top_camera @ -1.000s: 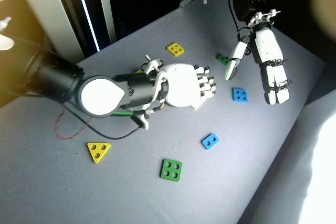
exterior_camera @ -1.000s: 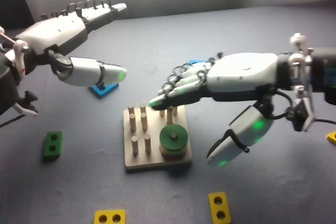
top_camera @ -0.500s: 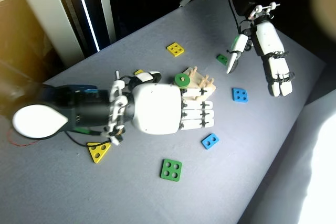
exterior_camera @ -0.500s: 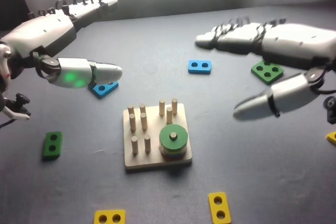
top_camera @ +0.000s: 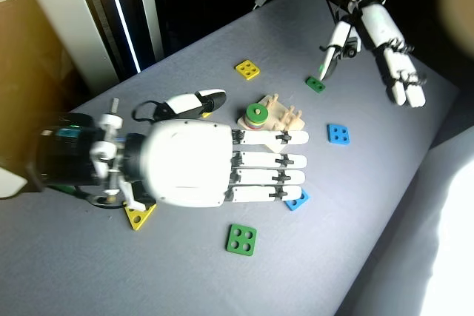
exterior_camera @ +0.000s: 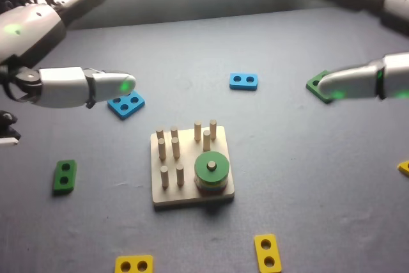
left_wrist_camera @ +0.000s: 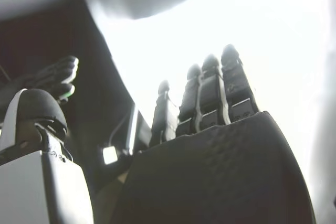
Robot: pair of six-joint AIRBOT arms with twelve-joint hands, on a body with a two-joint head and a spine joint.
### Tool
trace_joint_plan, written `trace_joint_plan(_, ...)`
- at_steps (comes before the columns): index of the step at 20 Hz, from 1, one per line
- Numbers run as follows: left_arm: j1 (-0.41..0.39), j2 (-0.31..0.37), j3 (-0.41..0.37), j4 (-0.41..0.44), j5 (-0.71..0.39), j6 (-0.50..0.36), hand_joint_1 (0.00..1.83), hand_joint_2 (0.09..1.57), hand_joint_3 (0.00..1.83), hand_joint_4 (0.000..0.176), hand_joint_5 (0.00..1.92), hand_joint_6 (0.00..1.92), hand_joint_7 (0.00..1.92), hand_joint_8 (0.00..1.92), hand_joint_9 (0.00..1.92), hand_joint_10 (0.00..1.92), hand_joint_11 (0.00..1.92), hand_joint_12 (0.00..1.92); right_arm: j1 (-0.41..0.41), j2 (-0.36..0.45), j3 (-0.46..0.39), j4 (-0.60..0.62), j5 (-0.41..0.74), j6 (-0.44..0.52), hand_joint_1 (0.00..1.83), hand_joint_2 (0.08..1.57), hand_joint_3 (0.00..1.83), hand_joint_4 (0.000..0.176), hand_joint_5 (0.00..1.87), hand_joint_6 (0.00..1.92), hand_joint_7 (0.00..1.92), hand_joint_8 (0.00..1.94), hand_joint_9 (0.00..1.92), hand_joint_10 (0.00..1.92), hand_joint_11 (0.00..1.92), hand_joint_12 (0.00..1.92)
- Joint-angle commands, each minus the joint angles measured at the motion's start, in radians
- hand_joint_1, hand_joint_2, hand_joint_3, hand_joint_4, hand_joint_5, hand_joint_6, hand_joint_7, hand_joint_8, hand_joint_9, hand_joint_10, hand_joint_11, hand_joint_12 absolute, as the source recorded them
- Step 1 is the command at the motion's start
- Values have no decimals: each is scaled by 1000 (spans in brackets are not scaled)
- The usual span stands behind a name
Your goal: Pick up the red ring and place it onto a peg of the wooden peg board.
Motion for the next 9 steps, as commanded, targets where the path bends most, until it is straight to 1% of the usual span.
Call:
trace_joint_plan(1,-5,17,-11,9,-181,-7,581,966,0,175,34,1,0,0,0,0,0,0,4,13,-14,45,171,-12,559,882,0,61,83,14,177,33,146,56,0,610)
trace_joint_plan(2,-2,33,-27,15,-206,-8,581,966,0,175,34,1,0,0,0,0,0,0,4,29,-26,59,197,-25,559,882,0,61,83,14,177,33,146,56,0,610)
trace_joint_plan(3,5,50,-44,18,-239,-10,618,969,0,176,22,0,0,0,0,0,0,0,4,44,-37,74,232,-37,521,897,0,39,97,18,202,36,191,78,0,775)
trace_joint_plan(4,13,64,-57,19,-271,-11,649,1006,6,151,21,0,0,0,0,0,0,0,4,54,-43,84,258,-45,557,938,17,76,84,9,205,27,161,64,0,678)
trace_joint_plan(5,24,76,-67,19,-298,-17,693,1042,19,136,21,1,12,4,0,0,0,0,4,63,-51,96,282,-56,489,1055,53,75,55,3,197,8,156,58,0,662)
trace_joint_plan(6,36,90,-79,19,-337,-28,700,1048,20,134,21,1,15,5,0,0,0,0,3,73,-59,111,313,-68,481,1067,50,81,51,2,190,3,150,53,0,615)
trace_joint_plan(7,48,104,-90,18,-372,-36,605,1093,31,120,12,1,2,0,0,0,0,0,-1,87,-68,127,346,-82,444,1094,42,149,40,4,200,9,156,44,0,581)
trace_joint_plan(8,59,117,-101,14,-400,-37,523,1102,30,115,42,12,17,5,28,10,0,0,-8,101,-77,142,373,-92,399,1107,39,171,7,0,174,3,127,27,0,516)
trace_joint_plan(9,71,131,-112,9,-431,-37,453,1116,16,122,92,17,64,5,32,5,0,0,-17,119,-87,162,404,-106,433,1133,41,149,60,19,167,1,95,10,0,350)
